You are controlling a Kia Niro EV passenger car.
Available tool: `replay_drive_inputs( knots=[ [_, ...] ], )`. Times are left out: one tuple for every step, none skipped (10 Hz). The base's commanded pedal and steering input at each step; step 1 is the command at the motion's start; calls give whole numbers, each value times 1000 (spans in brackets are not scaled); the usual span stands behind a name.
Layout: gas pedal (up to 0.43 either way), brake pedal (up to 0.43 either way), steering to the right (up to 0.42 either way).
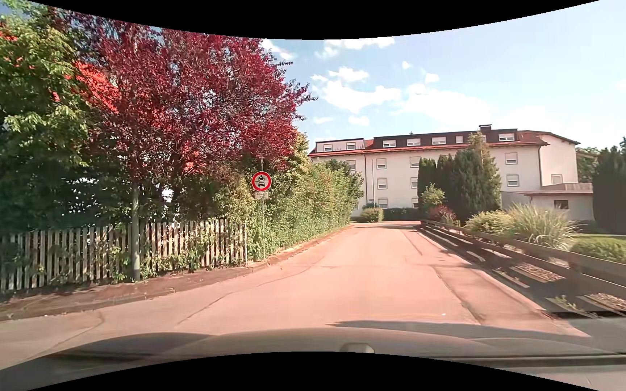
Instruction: Follow the waypoints while adhering to traffic rules and regulations
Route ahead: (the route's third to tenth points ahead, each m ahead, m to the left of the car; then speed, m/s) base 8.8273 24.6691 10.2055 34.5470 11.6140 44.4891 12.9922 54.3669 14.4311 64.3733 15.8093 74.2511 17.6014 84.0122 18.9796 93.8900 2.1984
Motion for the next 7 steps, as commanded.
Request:
replay_drive_inputs(
  knots=[
    [0,0,-578],
    [0,0,-612],
    [0,0,-650],
    [0,0,-689],
    [0,0,-712],
    [0,0,-745],
    [0,0,-792]
  ],
)
